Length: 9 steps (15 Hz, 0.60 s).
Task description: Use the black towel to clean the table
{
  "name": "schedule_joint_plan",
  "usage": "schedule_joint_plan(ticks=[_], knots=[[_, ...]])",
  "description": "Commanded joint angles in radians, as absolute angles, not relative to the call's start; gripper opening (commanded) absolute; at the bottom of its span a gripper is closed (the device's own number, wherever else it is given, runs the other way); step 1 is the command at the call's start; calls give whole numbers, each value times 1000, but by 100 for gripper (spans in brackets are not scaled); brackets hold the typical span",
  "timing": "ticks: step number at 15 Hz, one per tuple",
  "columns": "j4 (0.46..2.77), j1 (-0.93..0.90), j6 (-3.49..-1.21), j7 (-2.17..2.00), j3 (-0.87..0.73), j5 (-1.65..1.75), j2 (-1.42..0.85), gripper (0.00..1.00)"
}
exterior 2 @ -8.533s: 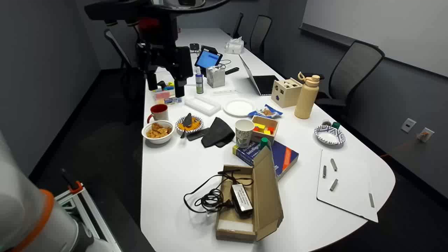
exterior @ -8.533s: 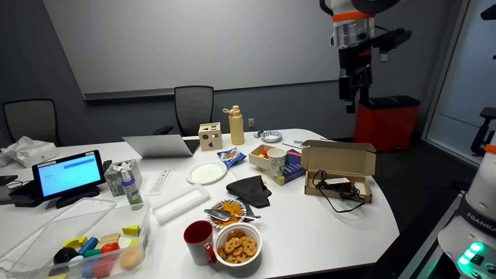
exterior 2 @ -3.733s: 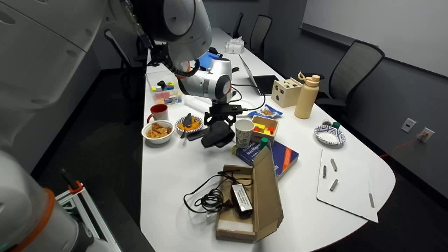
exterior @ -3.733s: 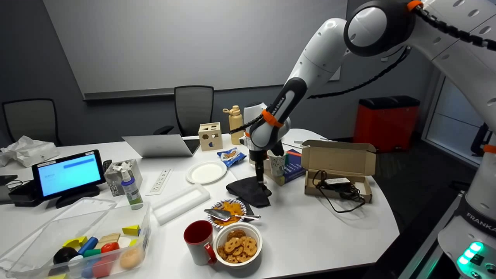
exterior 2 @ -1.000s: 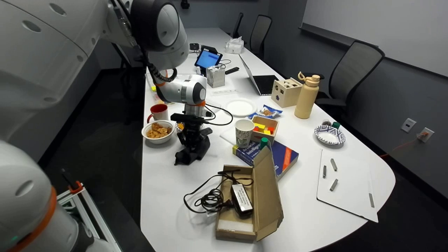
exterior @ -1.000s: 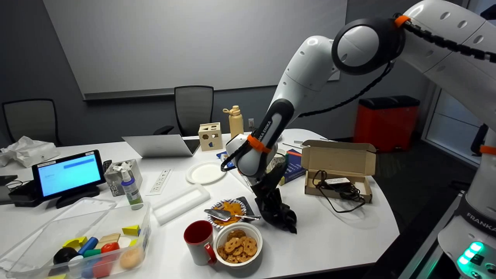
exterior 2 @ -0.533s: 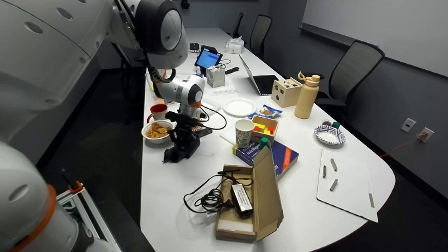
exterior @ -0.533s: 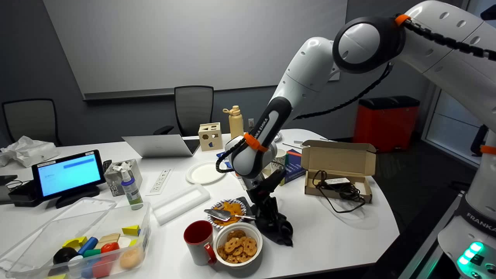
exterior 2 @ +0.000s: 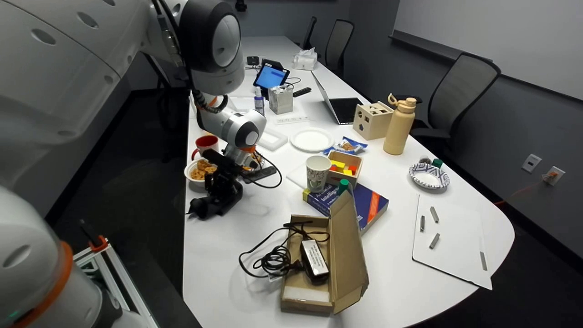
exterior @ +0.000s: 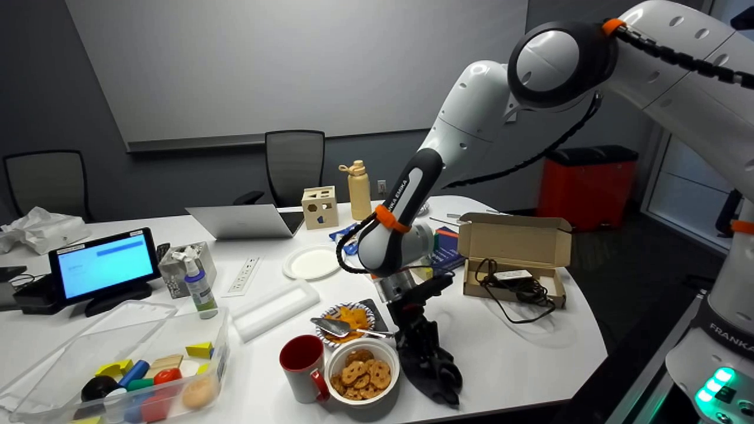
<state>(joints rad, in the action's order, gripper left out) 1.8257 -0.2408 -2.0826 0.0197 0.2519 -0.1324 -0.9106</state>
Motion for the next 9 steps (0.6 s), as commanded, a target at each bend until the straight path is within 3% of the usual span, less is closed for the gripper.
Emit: schedule_joint_plan(ticks=[1,2,3,9], knots=[[1985,-211,-2187,-16,230,-201,-895,3],[2020,-204,-2220,-15,224,-212,-875,3],[1905,-216,-2102,-4,244,-199,-887,13],[1983,-201,-2149,-13,238,-214,-852,13]])
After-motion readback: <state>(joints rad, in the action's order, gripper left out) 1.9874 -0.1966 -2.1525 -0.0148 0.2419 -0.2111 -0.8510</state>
